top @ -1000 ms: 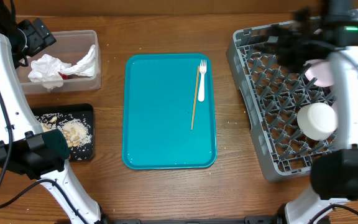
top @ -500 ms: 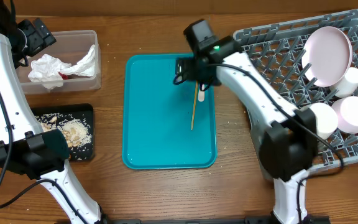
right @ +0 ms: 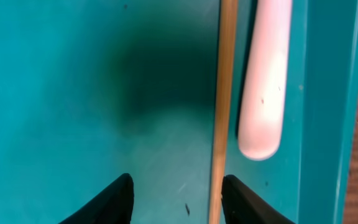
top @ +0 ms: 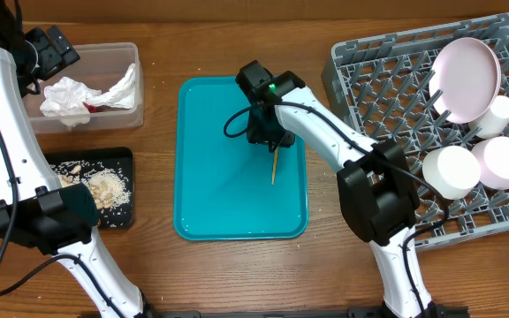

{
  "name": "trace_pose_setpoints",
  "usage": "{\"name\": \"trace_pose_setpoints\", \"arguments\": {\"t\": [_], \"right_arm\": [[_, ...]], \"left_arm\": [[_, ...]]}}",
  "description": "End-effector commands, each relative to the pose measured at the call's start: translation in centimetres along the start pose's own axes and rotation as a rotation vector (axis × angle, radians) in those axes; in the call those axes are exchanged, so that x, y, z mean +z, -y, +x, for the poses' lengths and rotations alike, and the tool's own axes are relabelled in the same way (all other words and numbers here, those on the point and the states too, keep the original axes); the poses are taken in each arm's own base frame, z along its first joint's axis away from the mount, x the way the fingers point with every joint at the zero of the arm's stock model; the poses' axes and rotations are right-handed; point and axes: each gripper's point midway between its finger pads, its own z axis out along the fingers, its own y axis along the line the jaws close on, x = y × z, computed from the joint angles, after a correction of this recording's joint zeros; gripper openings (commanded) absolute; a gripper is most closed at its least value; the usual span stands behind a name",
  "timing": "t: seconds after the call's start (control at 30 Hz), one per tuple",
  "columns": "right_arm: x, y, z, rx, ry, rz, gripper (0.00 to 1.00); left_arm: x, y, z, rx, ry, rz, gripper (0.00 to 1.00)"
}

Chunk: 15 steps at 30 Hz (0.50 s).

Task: Sort waste into correct bins and load items into the dishwasher rack
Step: 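Reach the right gripper to the wooden skewer on the teal tray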

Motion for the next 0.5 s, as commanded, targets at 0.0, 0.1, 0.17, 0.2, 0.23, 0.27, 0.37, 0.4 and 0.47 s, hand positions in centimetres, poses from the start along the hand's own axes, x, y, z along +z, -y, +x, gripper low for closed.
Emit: {"name": "trace_pose_setpoints", "arguments": {"t": [0.0,0.1,0.17,0.2,0.23,0.27,0.37,0.4,0.47], "right_arm": [[1.8,1.5,0.4,0.045,-0.014,0.052,0.5],[2.0,1.8,0.6,0.044,-0.02,0.06,0.51],[2.1,2.0,0.5,0.043,-0.012,0.073,0.51],[2.1,2.1,0.4,0.043,-0.007,0.078,0.51],[2.1,2.1,0.4,0.043,-0.006,0.077,0.51],[2.1,2.1,0.3,0.043,-0.004,0.076,0.51],[2.2,1.9,0.5,0.039,-0.004,0.074,0.51],[2.4,1.9,0.6,0.037,-0.006,0.075,0.51],[2.9,2.0,1.2,0.035,-0.018,0.078,0.51]], "left_arm": [[-1.6,0.1,0.1,-0.01,0.032,0.004,1.0],[-1.6,0.1,0.1,-0.011,0.032,0.004,1.0],[-1.6,0.1,0.1,-0.011,0.032,0.004,1.0],[-1.6,0.1,0.1,-0.011,0.032,0.004,1.0],[-1.6,0.1,0.1,-0.011,0.032,0.004,1.0],[-1.6,0.1,0.1,-0.01,0.032,0.004,1.0],[-1.6,0.1,0.1,-0.011,0.032,0.004,1.0],[-1.6,0.1,0.1,-0.011,0.032,0.004,1.0],[-1.6,0.1,0.1,-0.01,0.032,0.004,1.0]]}}
